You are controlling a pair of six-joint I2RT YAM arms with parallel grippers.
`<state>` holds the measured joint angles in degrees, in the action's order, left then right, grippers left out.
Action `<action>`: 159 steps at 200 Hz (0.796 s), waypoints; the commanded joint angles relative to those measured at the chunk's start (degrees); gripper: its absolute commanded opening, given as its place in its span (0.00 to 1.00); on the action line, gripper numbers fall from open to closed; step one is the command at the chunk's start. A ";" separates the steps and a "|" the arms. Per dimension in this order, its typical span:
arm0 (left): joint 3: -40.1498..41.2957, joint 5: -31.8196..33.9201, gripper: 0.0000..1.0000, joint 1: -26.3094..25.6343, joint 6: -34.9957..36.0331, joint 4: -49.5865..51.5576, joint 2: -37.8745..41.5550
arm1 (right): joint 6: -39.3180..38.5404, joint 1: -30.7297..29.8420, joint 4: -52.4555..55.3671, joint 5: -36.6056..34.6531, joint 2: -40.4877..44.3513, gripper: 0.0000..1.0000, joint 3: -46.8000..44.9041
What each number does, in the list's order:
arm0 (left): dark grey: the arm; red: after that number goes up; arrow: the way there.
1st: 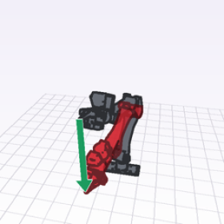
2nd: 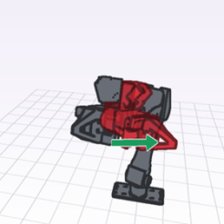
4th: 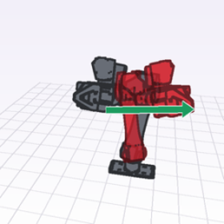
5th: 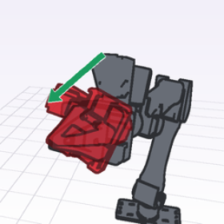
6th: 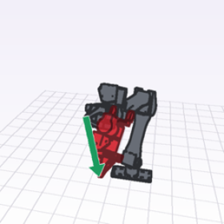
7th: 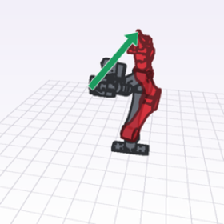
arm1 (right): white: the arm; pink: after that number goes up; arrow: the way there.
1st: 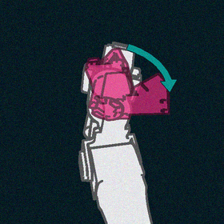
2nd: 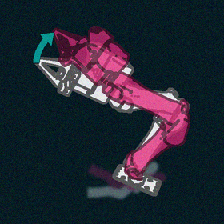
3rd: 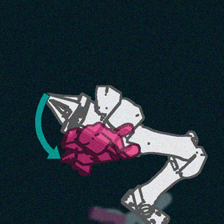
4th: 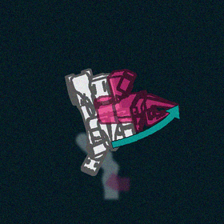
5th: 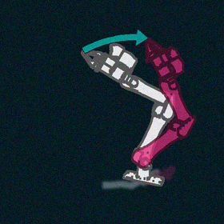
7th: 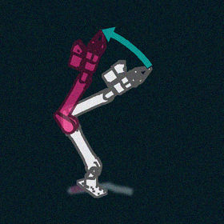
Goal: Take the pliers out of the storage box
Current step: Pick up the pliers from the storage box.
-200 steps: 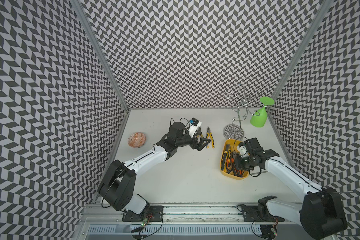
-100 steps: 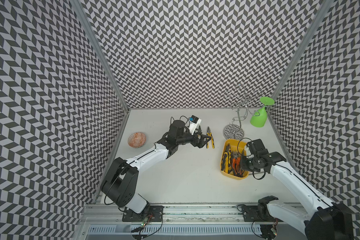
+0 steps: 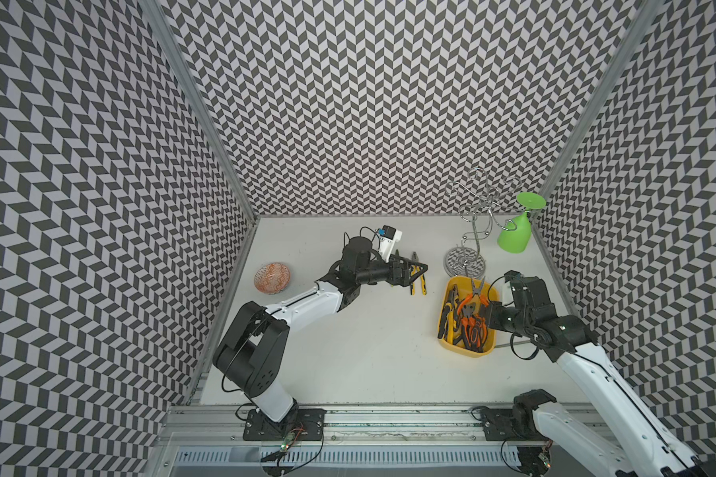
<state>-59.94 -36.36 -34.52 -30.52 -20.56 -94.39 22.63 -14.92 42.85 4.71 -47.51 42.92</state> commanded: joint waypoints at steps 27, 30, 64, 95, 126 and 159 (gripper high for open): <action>-3.62 -8.04 0.98 -1.69 -5.26 -4.41 -1.41 | -0.99 -0.07 -32.24 15.62 10.14 0.00 -10.07; -3.60 -8.16 0.98 -1.69 -5.44 -4.54 -1.43 | -0.63 -0.11 -34.03 16.43 10.68 0.00 -10.85; -2.04 -10.37 0.98 -2.12 -8.06 -9.54 -0.38 | 6.47 -0.11 -49.61 19.72 12.91 0.00 -17.05; -2.47 -10.18 0.98 -2.81 -9.80 -12.41 -1.41 | 5.45 -0.11 -48.46 22.87 7.98 0.00 -14.40; -5.63 -11.07 0.89 -4.60 -12.54 -15.08 -4.05 | 5.03 -0.20 -50.58 24.16 6.11 0.00 -14.25; -8.88 -11.29 0.63 -5.47 -13.79 -15.48 -7.13 | 4.44 -0.37 -51.66 24.87 4.92 0.00 -13.93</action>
<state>-66.04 -46.33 -39.38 -42.59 -33.23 -99.74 27.51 -14.94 -1.06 27.49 -42.24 26.94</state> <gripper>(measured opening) 0.704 0.181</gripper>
